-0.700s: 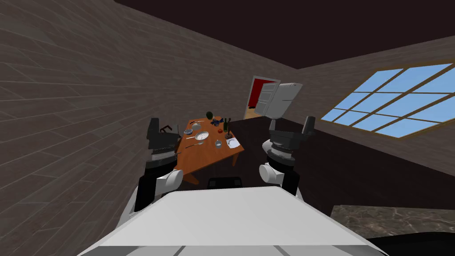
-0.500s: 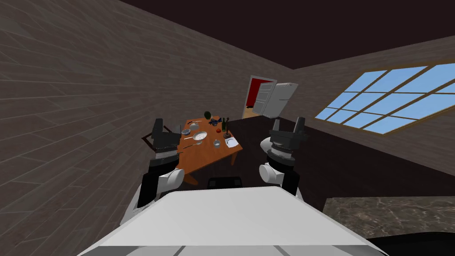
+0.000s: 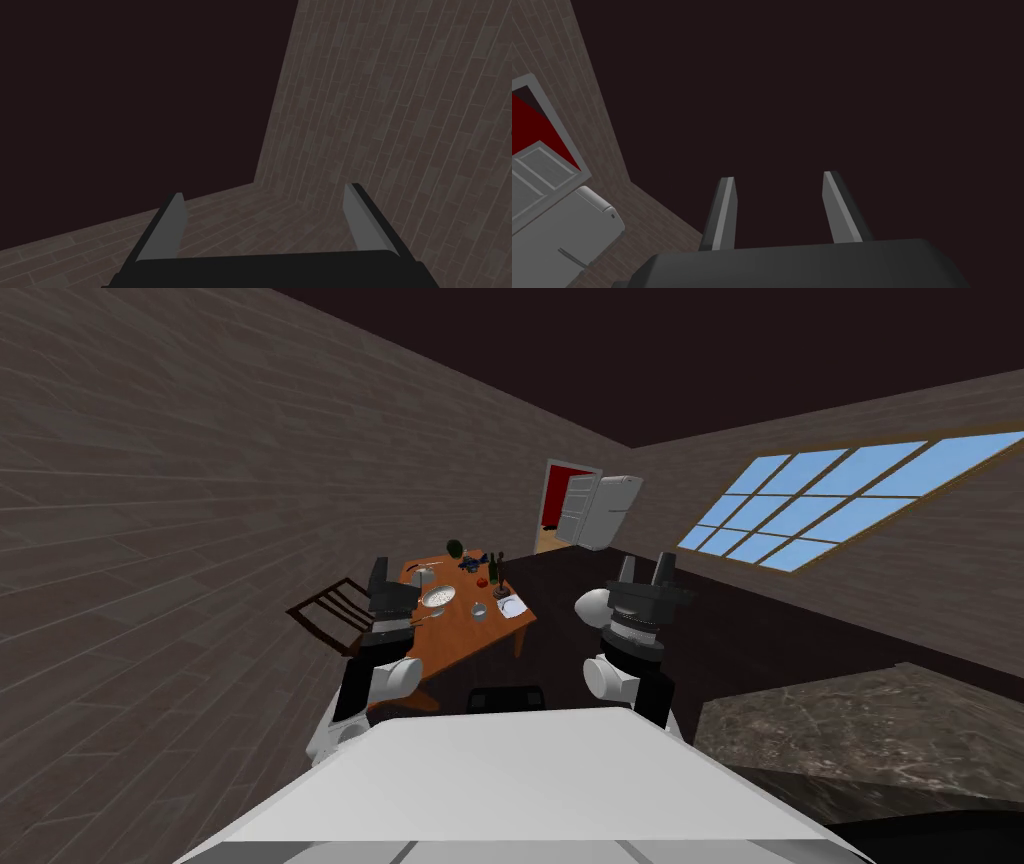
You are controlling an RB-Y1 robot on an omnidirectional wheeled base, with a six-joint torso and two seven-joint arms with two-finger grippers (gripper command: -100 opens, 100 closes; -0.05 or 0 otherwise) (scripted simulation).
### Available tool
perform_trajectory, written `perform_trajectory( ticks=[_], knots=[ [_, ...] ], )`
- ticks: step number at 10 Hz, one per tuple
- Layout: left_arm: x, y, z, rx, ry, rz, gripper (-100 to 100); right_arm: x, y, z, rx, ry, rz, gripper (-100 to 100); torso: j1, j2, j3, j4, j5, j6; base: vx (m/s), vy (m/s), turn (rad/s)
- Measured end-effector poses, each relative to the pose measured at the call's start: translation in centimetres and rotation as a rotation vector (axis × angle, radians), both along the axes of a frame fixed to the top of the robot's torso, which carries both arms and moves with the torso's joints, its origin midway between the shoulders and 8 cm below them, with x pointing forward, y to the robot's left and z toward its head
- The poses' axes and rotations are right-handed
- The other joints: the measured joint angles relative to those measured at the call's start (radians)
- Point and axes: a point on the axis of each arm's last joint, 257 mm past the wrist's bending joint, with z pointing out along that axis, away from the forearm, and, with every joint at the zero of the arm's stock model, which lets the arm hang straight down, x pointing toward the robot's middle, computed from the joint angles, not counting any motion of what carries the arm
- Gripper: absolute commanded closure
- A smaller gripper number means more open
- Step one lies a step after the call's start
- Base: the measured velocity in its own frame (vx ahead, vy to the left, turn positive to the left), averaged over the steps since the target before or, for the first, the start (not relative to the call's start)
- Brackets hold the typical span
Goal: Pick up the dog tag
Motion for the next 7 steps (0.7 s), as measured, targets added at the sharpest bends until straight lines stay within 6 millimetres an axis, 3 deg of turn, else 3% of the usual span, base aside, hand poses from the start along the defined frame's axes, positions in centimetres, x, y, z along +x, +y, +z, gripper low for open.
perform_trajectory(
  ticks=[7],
  knots=[
    [5.5, 0.6, -5.2, -0.139, 0.135, -0.093, -100, 0.0, 0.0, 0.0, 0.0, 0.0, 0.0, 0, 0.0, 0.0, 0.0, 0.0, 0.0, 0.0, -0.009, -0.012, -0.167]
  ],
)
